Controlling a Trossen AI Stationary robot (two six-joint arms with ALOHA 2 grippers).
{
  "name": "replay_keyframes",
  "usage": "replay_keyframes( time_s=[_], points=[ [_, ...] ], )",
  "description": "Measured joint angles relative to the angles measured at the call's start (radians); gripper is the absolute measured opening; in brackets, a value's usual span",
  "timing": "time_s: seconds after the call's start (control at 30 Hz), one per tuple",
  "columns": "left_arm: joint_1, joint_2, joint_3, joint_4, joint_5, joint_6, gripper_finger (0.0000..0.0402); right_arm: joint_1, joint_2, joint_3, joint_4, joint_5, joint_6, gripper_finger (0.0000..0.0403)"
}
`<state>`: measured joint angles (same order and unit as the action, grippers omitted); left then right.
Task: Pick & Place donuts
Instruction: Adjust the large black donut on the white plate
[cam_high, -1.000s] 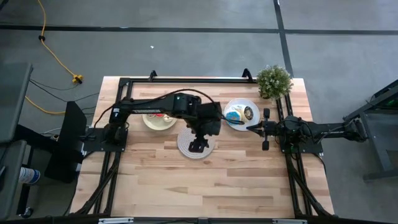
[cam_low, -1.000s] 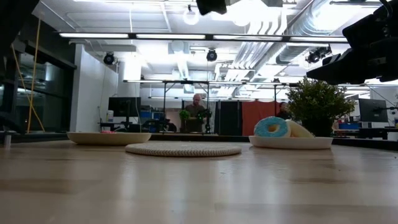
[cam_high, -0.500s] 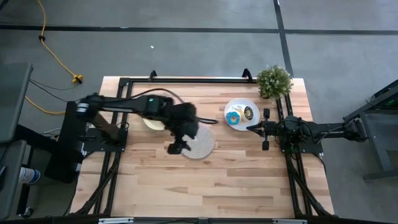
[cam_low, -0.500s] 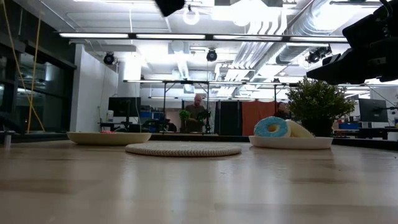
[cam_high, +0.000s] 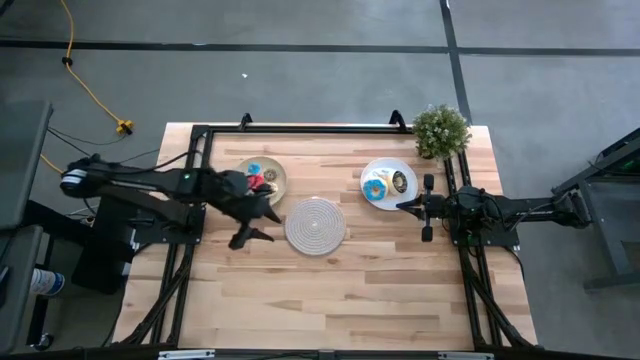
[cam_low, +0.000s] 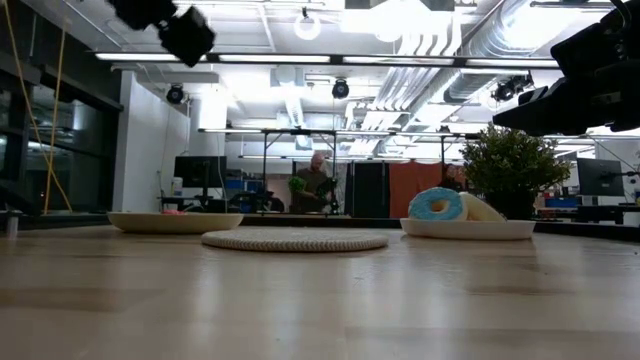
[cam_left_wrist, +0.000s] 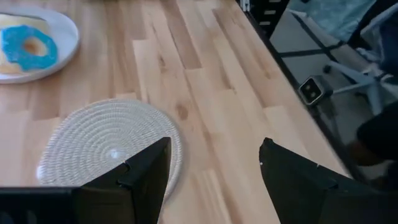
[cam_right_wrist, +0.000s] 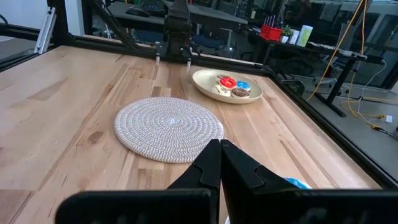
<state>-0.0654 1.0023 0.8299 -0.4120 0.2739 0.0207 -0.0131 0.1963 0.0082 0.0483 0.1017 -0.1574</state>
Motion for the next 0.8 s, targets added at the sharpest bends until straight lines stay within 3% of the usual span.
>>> replay_keyframes(
  time_s=[0.4,0.8],
  points=[
    [0.001,-0.328,-0.281,0.088,-0.141,0.039,0.0237,0.000,0.000,0.000,0.000,0.000,0.000,0.0000],
    [0.001,-0.617,-0.487,0.129,-0.170,0.028,0.0237,0.000,0.000,0.000,0.000,0.000,0.000,0.0000]
  ],
)
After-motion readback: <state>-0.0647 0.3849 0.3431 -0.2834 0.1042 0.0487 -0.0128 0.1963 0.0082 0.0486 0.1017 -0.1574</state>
